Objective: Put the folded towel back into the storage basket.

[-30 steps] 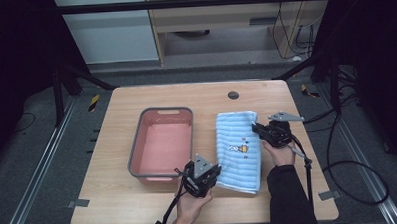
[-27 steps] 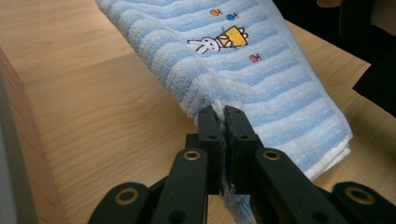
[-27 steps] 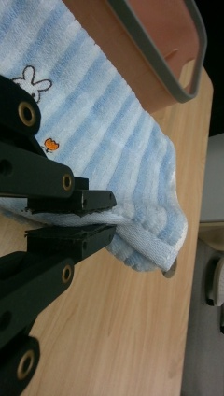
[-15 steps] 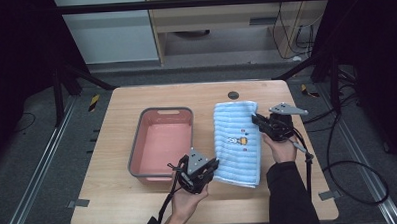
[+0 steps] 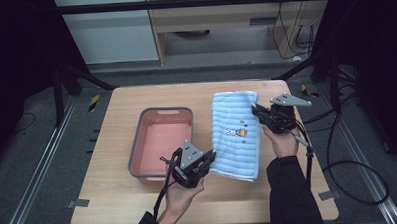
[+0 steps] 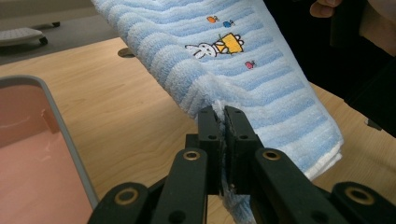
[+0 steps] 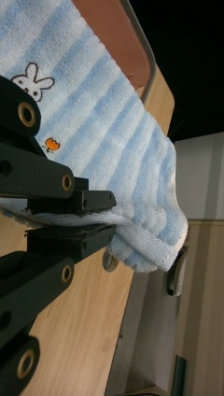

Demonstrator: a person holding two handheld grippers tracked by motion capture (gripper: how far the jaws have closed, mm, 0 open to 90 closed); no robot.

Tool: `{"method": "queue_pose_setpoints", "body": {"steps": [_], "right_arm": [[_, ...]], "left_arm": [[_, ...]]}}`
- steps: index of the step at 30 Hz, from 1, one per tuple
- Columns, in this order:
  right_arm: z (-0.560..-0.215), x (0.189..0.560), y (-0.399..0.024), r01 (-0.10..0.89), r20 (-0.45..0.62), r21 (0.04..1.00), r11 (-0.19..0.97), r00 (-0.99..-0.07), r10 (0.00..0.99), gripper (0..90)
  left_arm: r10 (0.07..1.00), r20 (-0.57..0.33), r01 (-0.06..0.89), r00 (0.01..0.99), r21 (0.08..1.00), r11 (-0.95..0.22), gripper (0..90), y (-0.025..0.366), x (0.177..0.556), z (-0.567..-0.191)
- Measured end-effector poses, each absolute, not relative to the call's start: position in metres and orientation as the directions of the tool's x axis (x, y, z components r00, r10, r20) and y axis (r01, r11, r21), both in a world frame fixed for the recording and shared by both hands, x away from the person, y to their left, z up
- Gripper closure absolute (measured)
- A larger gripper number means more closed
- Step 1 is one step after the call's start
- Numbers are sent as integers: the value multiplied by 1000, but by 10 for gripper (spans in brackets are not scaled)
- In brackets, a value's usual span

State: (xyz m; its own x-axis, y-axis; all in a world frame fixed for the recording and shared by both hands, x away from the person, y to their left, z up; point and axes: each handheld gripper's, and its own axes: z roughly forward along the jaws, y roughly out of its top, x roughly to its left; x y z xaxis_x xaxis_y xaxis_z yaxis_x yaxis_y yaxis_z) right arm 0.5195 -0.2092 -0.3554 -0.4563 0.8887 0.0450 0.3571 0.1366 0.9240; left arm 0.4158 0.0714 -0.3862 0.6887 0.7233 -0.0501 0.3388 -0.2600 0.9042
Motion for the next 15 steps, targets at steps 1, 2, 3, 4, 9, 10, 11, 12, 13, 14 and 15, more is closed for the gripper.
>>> {"method": "queue_pose_setpoints", "body": {"steps": [1,2,3,4,9,10,11,12,13,14,15], "right_arm": [[-350,519,-208,353,44,926,135,-456,889,832],[-349,519,-207,349,43,927,134,-456,889,832],[-349,519,-207,349,43,927,134,-456,889,832],[-346,519,-206,344,41,929,134,-458,888,832],[-333,520,-198,327,30,934,141,-466,884,832],[-332,521,-197,326,28,934,143,-468,883,833],[-332,521,-197,326,28,934,143,-468,883,833],[-330,521,-195,325,30,935,142,-470,882,833],[-329,522,-193,322,24,935,148,-474,880,832],[-326,523,-189,318,18,936,154,-479,878,832],[-326,523,-189,318,18,936,154,-479,878,832]], "left_arm": [[724,-46,335,689,905,-261,860,72,416,-384],[724,-44,333,688,906,-261,860,73,416,-383],[724,-43,330,688,908,-259,860,74,416,-381],[724,-39,325,688,909,-259,860,75,416,-378],[725,-30,313,688,914,-259,860,82,415,-370],[725,-27,310,688,914,-260,860,83,415,-369],[726,-28,311,688,914,-259,860,84,415,-368],[727,-29,312,686,914,-258,860,87,415,-367],[729,-24,310,684,914,-261,860,88,415,-366],[731,-22,308,682,915,-260,860,91,415,-365],[731,-21,307,682,916,-260,860,92,415,-364]]}}
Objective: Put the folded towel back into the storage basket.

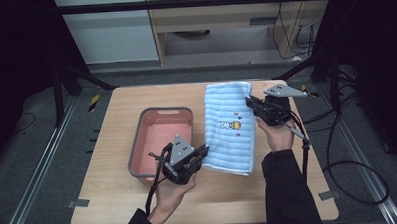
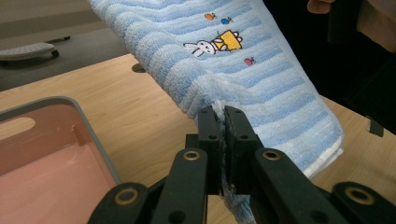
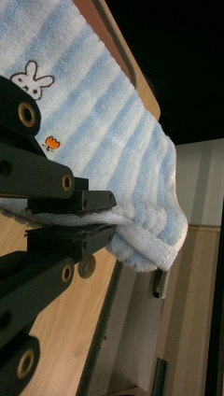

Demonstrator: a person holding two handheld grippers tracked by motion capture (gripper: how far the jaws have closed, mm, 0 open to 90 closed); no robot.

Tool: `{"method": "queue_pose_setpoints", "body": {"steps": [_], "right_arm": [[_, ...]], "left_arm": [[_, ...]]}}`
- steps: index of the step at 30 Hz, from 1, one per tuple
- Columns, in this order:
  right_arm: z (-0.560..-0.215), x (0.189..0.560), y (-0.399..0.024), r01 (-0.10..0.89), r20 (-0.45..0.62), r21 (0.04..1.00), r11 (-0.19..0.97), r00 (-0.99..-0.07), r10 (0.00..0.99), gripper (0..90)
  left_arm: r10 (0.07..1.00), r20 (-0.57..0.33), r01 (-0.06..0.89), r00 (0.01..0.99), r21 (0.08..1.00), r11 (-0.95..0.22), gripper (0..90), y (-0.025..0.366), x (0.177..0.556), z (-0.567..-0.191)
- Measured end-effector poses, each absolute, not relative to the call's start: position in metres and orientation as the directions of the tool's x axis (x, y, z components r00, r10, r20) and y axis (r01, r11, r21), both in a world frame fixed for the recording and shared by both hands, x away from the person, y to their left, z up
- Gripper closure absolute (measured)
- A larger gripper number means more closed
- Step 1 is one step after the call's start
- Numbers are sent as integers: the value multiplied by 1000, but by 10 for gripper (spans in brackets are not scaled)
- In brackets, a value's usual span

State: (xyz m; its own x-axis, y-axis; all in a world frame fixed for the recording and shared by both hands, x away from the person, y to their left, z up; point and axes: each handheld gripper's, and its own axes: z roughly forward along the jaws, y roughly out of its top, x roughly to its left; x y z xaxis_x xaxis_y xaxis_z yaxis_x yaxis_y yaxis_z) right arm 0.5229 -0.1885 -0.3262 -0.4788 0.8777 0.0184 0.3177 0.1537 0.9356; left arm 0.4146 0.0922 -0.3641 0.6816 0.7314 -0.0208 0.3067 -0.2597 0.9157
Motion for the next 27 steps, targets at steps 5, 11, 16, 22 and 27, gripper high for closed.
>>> {"method": "queue_pose_setpoints", "body": {"steps": [5,11,16,22,27], "right_arm": [[-321,525,-176,309,15,938,158,-491,871,833],[-317,528,-163,301,12,940,163,-502,865,833],[-315,531,-151,294,5,940,171,-516,857,833],[-311,534,-135,283,2,943,174,-529,849,833],[-312,536,-126,287,7,942,174,-535,845,833]], "left_arm": [[740,-14,301,672,919,-256,861,104,415,-359],[751,-12,299,660,922,-248,860,118,416,-356],[756,-22,298,654,926,-231,860,127,416,-355],[767,-21,302,641,926,-227,860,139,416,-357],[779,-28,306,626,928,-213,860,151,415,-357]]}}
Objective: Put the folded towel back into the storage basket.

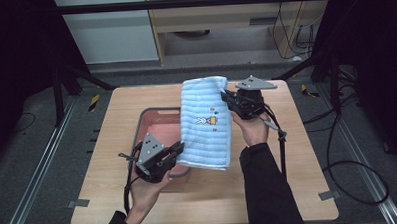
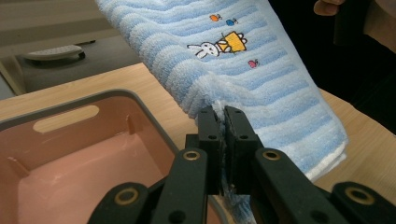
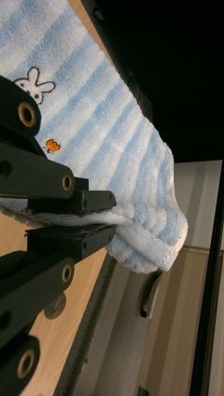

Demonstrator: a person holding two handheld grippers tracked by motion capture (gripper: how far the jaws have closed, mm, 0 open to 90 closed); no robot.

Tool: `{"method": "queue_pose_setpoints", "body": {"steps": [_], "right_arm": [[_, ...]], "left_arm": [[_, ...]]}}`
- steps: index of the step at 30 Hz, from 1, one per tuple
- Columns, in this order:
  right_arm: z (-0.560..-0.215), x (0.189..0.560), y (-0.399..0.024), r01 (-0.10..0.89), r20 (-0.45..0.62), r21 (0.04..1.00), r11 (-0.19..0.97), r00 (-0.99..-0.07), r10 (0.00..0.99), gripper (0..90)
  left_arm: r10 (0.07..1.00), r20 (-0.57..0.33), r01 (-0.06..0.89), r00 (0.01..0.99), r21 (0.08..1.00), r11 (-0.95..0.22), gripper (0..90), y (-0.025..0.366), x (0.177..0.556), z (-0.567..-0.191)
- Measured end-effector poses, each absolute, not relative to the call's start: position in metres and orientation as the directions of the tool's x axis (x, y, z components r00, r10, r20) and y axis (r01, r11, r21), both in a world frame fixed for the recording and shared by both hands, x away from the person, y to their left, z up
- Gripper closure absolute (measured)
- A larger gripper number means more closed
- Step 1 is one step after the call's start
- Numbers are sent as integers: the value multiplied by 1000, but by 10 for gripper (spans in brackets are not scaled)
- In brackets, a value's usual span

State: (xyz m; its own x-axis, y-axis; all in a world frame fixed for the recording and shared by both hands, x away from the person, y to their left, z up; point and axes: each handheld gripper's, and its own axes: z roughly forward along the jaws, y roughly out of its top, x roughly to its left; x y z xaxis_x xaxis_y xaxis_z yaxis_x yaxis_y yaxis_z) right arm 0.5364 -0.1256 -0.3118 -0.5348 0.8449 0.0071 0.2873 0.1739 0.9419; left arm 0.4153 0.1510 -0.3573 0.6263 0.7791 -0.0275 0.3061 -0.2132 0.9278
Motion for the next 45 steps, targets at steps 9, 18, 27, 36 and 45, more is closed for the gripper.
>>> {"method": "queue_pose_setpoints", "body": {"steps": [9,18,27,36,45], "right_arm": [[-309,543,-104,283,12,943,175,-554,832,833],[-308,551,-81,280,7,941,189,-575,818,833],[-312,560,-60,283,8,938,200,-595,804,833],[-320,571,-41,295,28,936,193,-609,793,833],[-328,578,-24,299,31,933,202,-624,781,833]], "left_arm": [[798,-27,305,603,932,-198,860,170,415,-357],[820,-28,311,572,932,-185,860,189,417,-357],[838,-34,329,544,928,-175,860,204,420,-360],[855,-34,346,518,922,-174,860,220,426,-367],[871,-33,364,491,915,-171,860,232,429,-373]]}}
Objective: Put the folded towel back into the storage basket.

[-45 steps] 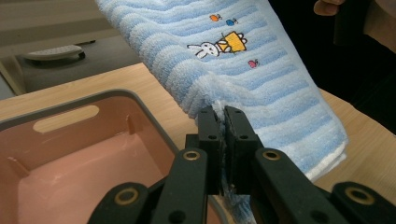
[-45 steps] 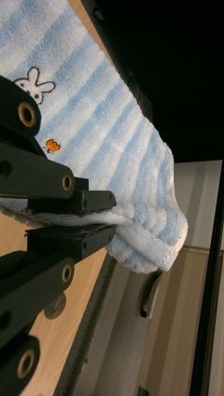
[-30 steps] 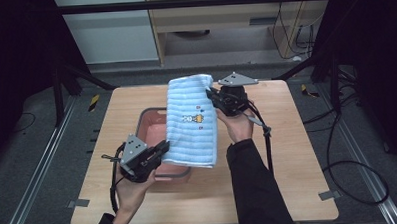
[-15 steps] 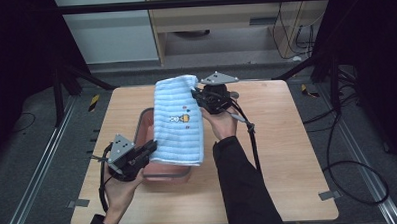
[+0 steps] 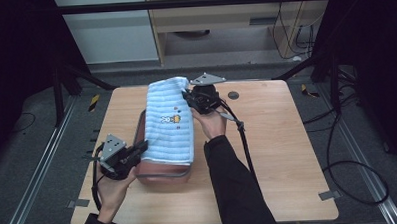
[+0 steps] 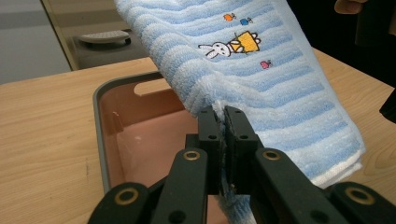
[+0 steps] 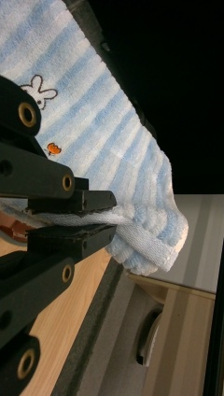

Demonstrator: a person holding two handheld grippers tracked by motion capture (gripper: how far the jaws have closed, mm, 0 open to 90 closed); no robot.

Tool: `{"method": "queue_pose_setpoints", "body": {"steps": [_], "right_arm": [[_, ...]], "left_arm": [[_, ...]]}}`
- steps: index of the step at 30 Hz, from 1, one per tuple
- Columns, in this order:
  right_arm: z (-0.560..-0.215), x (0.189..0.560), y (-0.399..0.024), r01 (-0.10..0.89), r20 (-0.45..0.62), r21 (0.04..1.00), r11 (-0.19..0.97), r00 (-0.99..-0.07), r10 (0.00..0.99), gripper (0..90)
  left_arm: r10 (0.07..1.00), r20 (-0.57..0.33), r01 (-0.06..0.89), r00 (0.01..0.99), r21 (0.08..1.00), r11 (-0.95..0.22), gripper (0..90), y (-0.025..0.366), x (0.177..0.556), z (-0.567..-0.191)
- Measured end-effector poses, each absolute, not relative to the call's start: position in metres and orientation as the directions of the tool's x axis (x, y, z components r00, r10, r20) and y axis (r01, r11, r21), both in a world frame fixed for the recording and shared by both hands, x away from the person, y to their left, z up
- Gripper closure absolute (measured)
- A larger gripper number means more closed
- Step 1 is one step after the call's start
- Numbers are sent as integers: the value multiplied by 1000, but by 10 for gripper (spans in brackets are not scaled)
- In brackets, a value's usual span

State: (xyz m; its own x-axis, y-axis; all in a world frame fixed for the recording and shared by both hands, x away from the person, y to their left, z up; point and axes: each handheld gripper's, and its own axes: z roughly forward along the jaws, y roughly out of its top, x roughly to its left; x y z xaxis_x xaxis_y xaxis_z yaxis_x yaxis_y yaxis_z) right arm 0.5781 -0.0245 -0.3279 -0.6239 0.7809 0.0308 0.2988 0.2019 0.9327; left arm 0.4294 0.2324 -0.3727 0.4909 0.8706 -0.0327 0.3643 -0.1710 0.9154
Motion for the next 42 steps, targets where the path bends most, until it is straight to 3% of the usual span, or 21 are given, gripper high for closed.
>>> {"method": "queue_pose_setpoints", "body": {"steps": [42], "right_arm": [[-402,590,5,395,58,881,261,-638,768,831]], "left_arm": [[886,-2,494,464,831,-257,860,245,436,-420]]}}
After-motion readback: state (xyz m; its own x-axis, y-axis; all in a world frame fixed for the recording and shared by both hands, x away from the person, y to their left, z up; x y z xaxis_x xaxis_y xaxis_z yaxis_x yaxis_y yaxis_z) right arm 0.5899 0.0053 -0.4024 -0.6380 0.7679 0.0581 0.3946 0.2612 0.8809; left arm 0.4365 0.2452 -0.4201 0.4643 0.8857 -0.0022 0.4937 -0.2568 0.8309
